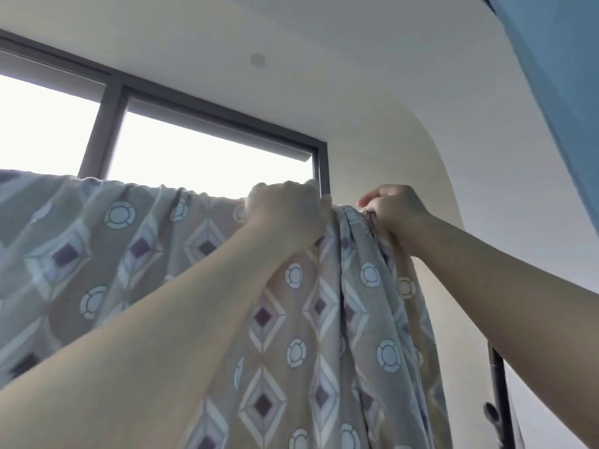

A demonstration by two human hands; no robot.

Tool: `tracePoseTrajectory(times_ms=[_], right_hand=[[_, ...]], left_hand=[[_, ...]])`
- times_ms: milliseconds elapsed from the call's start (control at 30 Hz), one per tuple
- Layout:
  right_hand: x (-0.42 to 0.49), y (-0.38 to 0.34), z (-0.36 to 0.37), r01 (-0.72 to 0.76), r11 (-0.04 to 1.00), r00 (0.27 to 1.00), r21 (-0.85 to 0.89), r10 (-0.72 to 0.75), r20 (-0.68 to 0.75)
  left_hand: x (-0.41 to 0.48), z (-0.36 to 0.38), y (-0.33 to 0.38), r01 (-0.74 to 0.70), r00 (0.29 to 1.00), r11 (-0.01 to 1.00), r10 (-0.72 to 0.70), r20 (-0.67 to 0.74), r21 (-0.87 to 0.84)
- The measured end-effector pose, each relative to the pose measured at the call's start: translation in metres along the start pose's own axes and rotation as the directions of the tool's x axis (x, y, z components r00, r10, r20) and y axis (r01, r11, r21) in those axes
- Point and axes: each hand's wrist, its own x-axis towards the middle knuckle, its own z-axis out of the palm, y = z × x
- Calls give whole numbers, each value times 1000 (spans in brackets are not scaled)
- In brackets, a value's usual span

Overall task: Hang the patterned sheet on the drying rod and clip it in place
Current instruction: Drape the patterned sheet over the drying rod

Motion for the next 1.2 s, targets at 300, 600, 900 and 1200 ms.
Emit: tracePoseTrajectory(times_ms=[300,600,900,1200], right_hand=[[-6,51,-40,-51,998,994,-28,54,97],[4,43,-43,19,940,981,-341,-83,-175],[-15,23,-14,181,804,974,-566,-228,-12],[-9,8,2,292,927,951,-235,-254,176]], left_hand=[[-21,25,-32,-12,979,992,36,-198,122],[-21,17,-50,71,962,982,-21,-274,172],[-24,13,-61,108,978,983,-77,-195,151],[-27,15,-65,95,957,988,-57,-285,122]])
